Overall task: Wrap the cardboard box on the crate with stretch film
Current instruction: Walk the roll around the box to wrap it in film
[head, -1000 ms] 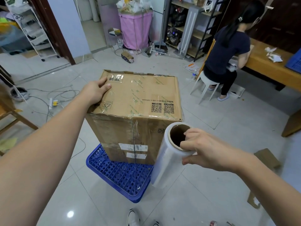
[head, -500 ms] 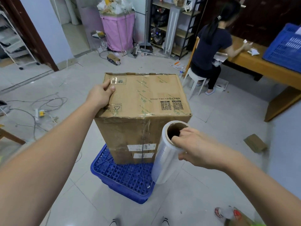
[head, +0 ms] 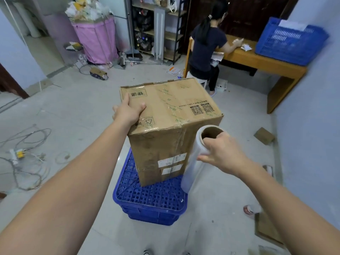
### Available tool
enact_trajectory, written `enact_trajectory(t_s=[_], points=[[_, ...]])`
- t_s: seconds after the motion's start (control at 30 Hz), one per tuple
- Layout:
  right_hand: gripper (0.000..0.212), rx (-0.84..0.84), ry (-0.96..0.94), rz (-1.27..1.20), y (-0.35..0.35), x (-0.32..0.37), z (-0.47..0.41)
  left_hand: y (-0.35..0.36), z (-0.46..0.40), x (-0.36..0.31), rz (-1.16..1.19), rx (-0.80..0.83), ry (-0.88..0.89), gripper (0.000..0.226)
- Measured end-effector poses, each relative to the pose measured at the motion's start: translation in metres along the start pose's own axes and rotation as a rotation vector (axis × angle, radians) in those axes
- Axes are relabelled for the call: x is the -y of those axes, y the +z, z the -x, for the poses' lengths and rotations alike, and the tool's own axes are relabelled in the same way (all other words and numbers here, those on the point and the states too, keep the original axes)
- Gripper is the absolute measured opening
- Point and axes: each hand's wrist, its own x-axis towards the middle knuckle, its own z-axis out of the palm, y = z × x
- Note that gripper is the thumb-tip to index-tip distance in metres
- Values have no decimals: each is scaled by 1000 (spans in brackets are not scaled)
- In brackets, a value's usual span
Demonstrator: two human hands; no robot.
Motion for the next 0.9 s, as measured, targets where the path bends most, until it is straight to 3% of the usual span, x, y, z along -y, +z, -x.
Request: enact_trajectory(t_s=[0.1,0.27,0.37,0.43,0.53,0.67,0.8,0.9], points=[[56,76,-96,-129,-2,7,9,3,12,-11,-51,-16,-3,94],[51,186,-118,-127,-8,17,7,5,12,-10,-37,-47,-3,91],[32,231,-170,-5,-16,35,5,6,17,-9,-63,-57,3,89],[19,168,-184,61,-17,47,5,5,20,-11,-68,-60,1,89],[25,77,-131,110,-13,68,3,6,21,-12,-66,-60,-5,89],[57,67,114,157,-7,94,-12,4,22,-12,-16,-61,-5,89],[33,73,180,69,-4,94,-13,4,22,-12,62,-64,-11,84],[34,51,113,-24,-7,88,-8,4,22,-15,121,-59,-16,76]])
